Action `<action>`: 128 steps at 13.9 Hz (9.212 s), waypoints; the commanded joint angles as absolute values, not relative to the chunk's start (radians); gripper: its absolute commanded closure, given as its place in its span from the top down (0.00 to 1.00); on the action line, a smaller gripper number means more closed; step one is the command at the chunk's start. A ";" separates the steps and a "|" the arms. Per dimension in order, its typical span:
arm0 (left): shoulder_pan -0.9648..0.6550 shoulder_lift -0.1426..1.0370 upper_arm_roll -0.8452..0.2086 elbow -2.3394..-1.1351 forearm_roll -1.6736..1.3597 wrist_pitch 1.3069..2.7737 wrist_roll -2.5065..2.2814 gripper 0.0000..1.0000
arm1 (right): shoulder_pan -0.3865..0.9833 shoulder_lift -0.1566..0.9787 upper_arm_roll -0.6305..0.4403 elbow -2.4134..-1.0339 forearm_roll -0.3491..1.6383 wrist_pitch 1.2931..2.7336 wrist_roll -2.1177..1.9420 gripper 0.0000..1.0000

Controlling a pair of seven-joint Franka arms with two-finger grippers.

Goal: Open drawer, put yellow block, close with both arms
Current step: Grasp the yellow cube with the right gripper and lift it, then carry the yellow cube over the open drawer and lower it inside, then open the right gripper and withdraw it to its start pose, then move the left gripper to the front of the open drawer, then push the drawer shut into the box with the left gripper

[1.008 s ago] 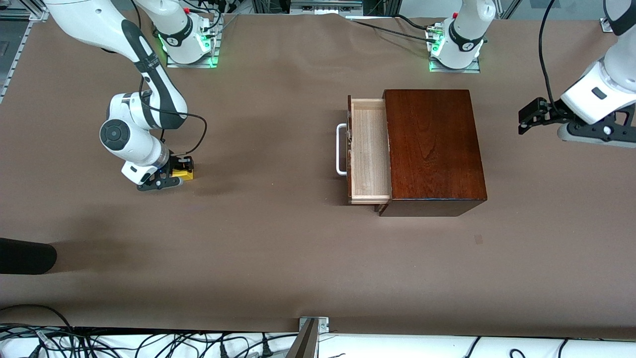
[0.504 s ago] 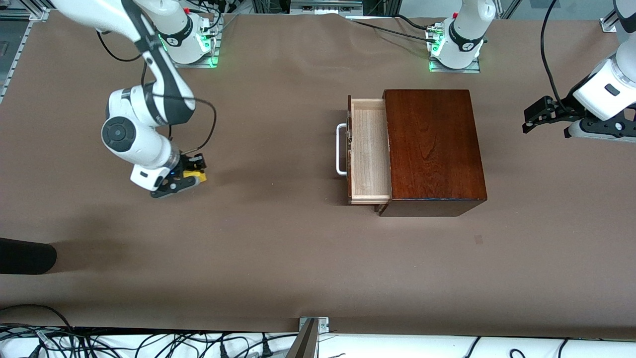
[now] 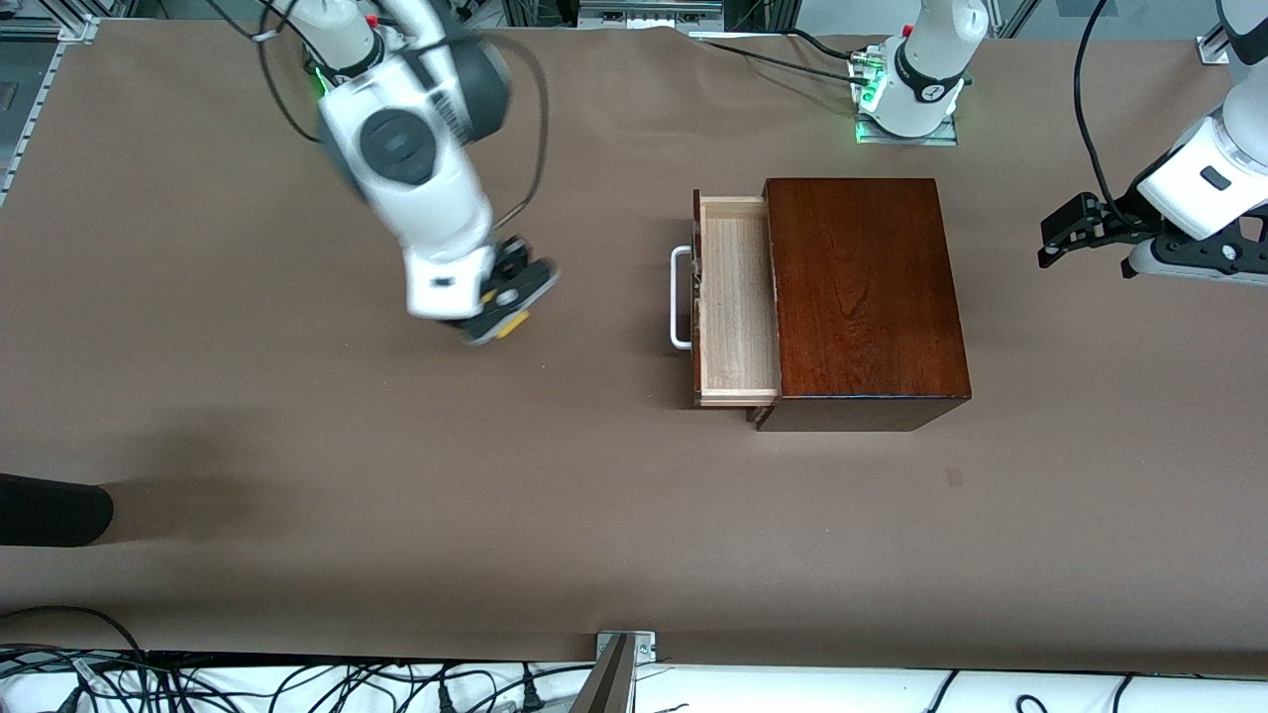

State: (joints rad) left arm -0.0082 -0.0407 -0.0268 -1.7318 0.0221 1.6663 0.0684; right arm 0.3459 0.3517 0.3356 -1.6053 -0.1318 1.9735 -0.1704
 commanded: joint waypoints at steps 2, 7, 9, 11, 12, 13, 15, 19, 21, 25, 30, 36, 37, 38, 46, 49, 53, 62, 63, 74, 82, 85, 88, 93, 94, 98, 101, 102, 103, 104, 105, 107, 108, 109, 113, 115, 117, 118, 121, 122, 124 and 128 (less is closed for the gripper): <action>-0.008 -0.029 -0.037 -1.713 0.012 1.680 0.087 1.00 | 0.524 0.440 0.327 -1.451 -0.161 1.944 -0.230 0.00; -0.008 -0.031 -0.051 -1.712 0.014 1.672 0.087 1.00 | 0.692 0.527 0.328 -1.292 -0.229 1.869 -0.253 0.00; -0.008 -0.029 -0.051 -1.710 0.014 1.672 0.087 1.00 | 0.756 0.590 0.327 -1.183 -0.235 1.830 -0.293 0.00; -0.008 -0.031 -0.051 -1.710 0.014 1.672 0.087 1.00 | 0.776 0.665 0.324 -1.088 -0.262 1.835 -0.355 0.00; -0.008 -0.031 -0.051 -1.710 0.014 1.672 0.087 1.00 | 0.779 0.704 0.324 -1.048 -0.267 1.841 -0.401 0.00; -0.008 -0.031 -0.051 -1.710 0.014 1.672 0.087 1.00 | 0.793 0.736 0.319 -1.013 -0.268 1.841 -0.434 0.00; -0.008 -0.029 -0.051 -1.710 0.014 1.672 0.087 1.00 | 0.799 0.758 0.318 -0.993 -0.281 1.836 -0.480 0.00; -0.008 -0.031 -0.051 -1.710 0.014 1.671 0.087 1.00 | 0.839 0.776 0.310 -0.992 -0.282 1.838 -0.477 0.00; -0.006 -0.031 -0.051 -1.710 0.014 1.671 0.089 1.00 | 0.842 0.787 0.311 -0.992 -0.291 1.838 -0.495 0.00; -0.006 -0.031 -0.051 -1.710 0.014 1.671 0.089 1.00 | 0.867 0.815 0.295 -0.992 -0.296 1.848 -0.495 0.00; -0.006 -0.031 -0.051 -1.710 0.014 1.671 0.089 1.00 | 0.868 0.847 0.288 -0.991 -0.296 1.885 -0.489 0.00; -0.008 -0.031 -0.051 -1.710 0.014 1.667 0.089 1.00 | 0.868 0.882 0.262 -0.991 -0.296 1.939 -0.492 0.00; -0.008 -0.031 -0.051 -1.710 0.014 1.667 0.089 1.00 | 0.868 0.882 0.261 -0.992 -0.296 1.933 -0.494 0.00; -0.008 -0.031 -0.051 -1.710 0.014 1.667 0.089 1.00 | 0.868 0.881 0.252 -0.992 -0.298 1.921 -0.495 0.00; -0.008 -0.031 -0.051 -1.710 0.014 1.667 0.090 1.00 | 0.871 0.890 0.236 -0.996 -0.298 1.930 -0.492 0.40; -0.008 -0.031 -0.051 -1.710 0.014 1.654 0.092 1.00 | 0.868 0.877 0.238 -0.989 -0.288 1.927 -0.471 1.00; -0.008 -0.031 -0.051 -1.710 0.014 1.654 0.092 1.00 | 0.829 0.764 0.238 -0.968 -0.239 1.898 -0.446 1.00; -0.014 -0.031 -0.054 -1.709 0.014 1.654 0.092 1.00 | 0.476 0.398 0.209 -1.084 -0.227 1.736 -0.404 1.00; -0.021 -0.031 -0.054 -1.707 0.014 1.654 0.092 1.00 | 0.403 0.334 0.209 -1.159 -0.177 1.732 -0.376 1.00; -0.052 0.018 -0.182 -1.674 0.014 1.621 0.092 1.00 | 0.080 0.018 0.026 -1.517 0.068 1.549 -0.187 1.00; -0.173 0.356 -0.356 -1.510 0.012 1.629 0.106 1.00 | 0.080 0.003 0.068 -1.526 -0.006 1.549 -0.158 1.00; -0.242 0.387 -0.356 -1.485 0.011 1.698 0.216 1.00 | 0.077 0.008 0.061 -1.523 -0.009 1.551 -0.158 1.00; -0.334 0.412 -0.356 -1.483 0.011 1.768 0.384 1.00 | 0.075 0.017 0.052 -1.503 -0.009 1.531 -0.164 1.00; -0.521 0.590 -0.356 -1.482 0.203 2.043 0.686 1.00 | 0.074 0.032 0.052 -1.493 -0.049 1.542 -0.164 1.00; -0.535 0.613 -0.356 -1.483 0.234 2.078 0.690 1.00 | 0.072 0.034 0.052 -1.493 -0.049 1.540 -0.161 1.00; -0.580 0.643 -0.350 -1.497 0.307 2.042 0.687 1.00 | 0.072 0.035 0.043 -1.493 -0.048 1.543 -0.156 1.00; -0.572 0.638 -0.345 -1.502 0.308 1.965 0.687 1.00 | 0.072 0.038 0.034 -1.493 -0.048 1.545 -0.156 1.00; -0.572 0.634 -0.344 -1.502 0.308 1.901 0.681 1.00 | 0.072 0.038 0.032 -1.493 -0.046 1.546 -0.155 1.00; -0.571 0.629 -0.342 -1.502 0.308 1.858 0.681 1.00 | 0.072 0.040 0.031 -1.493 -0.043 1.552 -0.155 1.00; -0.560 0.629 -0.338 -1.502 0.310 1.841 0.690 1.00 | 0.072 0.049 0.031 -1.493 -0.043 1.571 -0.155 1.00; -0.548 0.627 -0.337 -1.503 0.313 1.823 0.690 1.00 | 0.072 0.052 0.031 -1.491 -0.046 1.578 -0.156 1.00; -0.531 0.617 -0.337 -1.503 0.337 1.769 0.690 1.00 | 0.072 0.052 0.029 -1.491 -0.041 1.577 -0.155 1.00; -0.500 0.615 -0.339 -1.503 0.339 1.755 0.692 1.00 | 0.072 0.052 0.028 -1.491 -0.038 1.578 -0.155 1.00; -0.476 0.615 -0.345 -1.503 0.339 1.750 0.693 1.00 | 0.074 0.052 0.028 -1.491 -0.038 1.580 -0.155 1.00; -0.428 0.618 -0.347 -1.505 0.325 1.678 0.693 1.00 | 0.072 0.054 0.026 -1.491 -0.038 1.583 -0.155 1.00; -0.394 0.614 -0.348 -1.502 0.321 1.642 0.693 1.00 | 0.072 0.054 0.026 -1.491 -0.037 1.585 -0.155 1.00; -0.376 0.615 -0.348 -1.503 0.310 1.617 0.692 1.00 | 0.072 0.054 0.028 -1.491 -0.037 1.585 -0.155 1.00; -0.362 0.615 -0.348 -1.503 0.310 1.615 0.692 1.00 | 0.074 0.054 0.028 -1.491 -0.037 1.585 -0.153 1.00; -0.362 0.614 -0.353 -1.488 0.269 1.624 0.689 1.00 | 0.074 0.052 0.028 -1.491 -0.035 1.585 -0.153 1.00; -0.364 0.603 -0.356 -1.485 0.212 1.626 0.677 1.00 | 0.075 0.052 0.028 -1.491 -0.035 1.585 -0.153 1.00; -0.376 0.572 -0.357 -1.450 0.125 1.650 0.649 1.00 | 0.074 0.052 0.028 -1.491 -0.034 1.585 -0.153 1.00; -0.361 0.513 -0.365 -1.368 0.055 1.649 0.367 1.00 | 0.075 0.052 0.029 -1.491 -0.034 1.585 -0.153 1.00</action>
State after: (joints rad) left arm -0.3741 0.5555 -0.3678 -1.3828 0.0804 1.6577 0.4749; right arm 0.0774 0.0512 0.0248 -1.5026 -0.0368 1.5861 -0.1646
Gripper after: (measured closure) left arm 0.000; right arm 0.000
